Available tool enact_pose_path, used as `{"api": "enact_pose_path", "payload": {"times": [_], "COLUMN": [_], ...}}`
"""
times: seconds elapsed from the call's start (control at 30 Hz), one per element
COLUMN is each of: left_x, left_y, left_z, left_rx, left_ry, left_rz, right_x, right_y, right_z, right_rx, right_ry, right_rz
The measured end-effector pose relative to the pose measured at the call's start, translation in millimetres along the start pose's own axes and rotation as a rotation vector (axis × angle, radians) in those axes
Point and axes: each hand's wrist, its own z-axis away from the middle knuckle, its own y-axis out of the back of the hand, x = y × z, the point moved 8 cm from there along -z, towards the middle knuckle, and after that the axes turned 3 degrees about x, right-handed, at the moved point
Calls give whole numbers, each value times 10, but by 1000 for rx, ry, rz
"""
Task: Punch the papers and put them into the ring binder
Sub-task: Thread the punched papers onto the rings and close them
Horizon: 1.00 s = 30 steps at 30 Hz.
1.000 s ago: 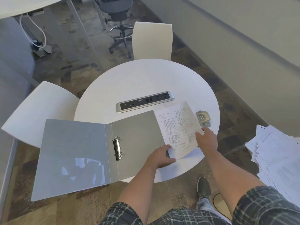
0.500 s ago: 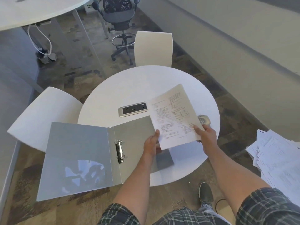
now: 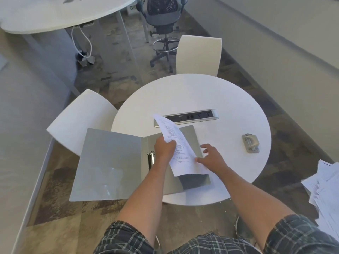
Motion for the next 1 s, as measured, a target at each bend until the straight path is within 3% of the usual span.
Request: {"api": "enact_pose_path", "payload": {"times": [0.1,0.23,0.37,0.47,0.63,0.73,0.83,1.0], "left_x": [124,237,187,100,-87,-217,-423,-889], "left_y": [126,113,6,-58,-90,15,172,307], "left_z": [46,100,147,160,178,147,114,52], "left_rx": [63,40,-86,-158,-137,-45,33,1], "left_ry": [-40,-123,-119,-82,-112,-96,14,250], "left_rz": [-146,-208,-19,-31,-108,-106,-122,-89], "right_x": [-406,-841,-882,-816,-651,-562,-473,-395], "right_y": [-181,-324,-423,-479,-438,-393,-370,-372], "right_z": [41,191,178,164,155,161,160,153], "right_rx": [-106,-292,-338,-400,-325,-273,-260,-286], "right_ry": [141,184,80,29,11,-32,-74,-84], "right_rz": [-154,-353,-509,-691,-594,-531,-560,-611]}}
